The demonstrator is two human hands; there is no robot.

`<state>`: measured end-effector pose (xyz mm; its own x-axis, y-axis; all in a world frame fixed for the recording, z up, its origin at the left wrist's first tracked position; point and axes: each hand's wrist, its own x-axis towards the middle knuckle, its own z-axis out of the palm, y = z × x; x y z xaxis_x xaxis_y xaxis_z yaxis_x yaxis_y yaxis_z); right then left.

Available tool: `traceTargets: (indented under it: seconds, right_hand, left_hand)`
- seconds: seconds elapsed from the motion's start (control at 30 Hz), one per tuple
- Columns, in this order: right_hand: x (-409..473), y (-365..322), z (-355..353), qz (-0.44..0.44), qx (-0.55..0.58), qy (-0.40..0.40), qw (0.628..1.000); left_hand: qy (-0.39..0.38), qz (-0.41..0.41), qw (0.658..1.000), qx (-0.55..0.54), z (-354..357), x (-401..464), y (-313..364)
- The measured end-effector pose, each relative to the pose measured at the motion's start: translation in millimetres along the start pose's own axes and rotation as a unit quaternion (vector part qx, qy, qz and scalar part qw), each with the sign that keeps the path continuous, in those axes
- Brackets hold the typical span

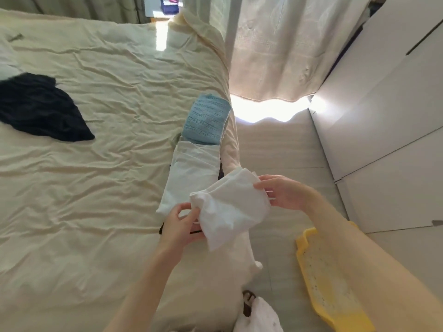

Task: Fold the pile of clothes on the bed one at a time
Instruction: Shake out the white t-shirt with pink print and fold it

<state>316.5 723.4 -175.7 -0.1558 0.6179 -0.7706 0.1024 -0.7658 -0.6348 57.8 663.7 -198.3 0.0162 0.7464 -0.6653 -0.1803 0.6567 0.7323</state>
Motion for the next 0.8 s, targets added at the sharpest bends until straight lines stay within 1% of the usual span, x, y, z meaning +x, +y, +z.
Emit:
traceTargets:
  seconds: [0.2,0.37,0.5,0.63,0.8]
  right_hand:
    - [69,-77,-28,-0.047,-0.057,-0.029,0.997]
    - [141,-161,-48,-0.088,-0.121,-0.052,0.987]
    - [213,-216,-59,-0.141,-0.126,-0.044,0.981]
    - [279,-243,-65,-0.192,-0.102,-0.034,0.976]
    - [340,-242,-60,-0.228,-0.103,-0.003,0.968]
  left_hand:
    - [0.061,0.015,0.997,-0.042,33,58,26]
    - [0.094,0.052,0.985,-0.133,62,121,64]
    - [0.121,0.084,0.971,-0.187,86,187,95]
    - [0.155,0.101,0.960,-0.210,101,247,109]
    - [0.201,0.073,0.951,-0.225,104,299,102]
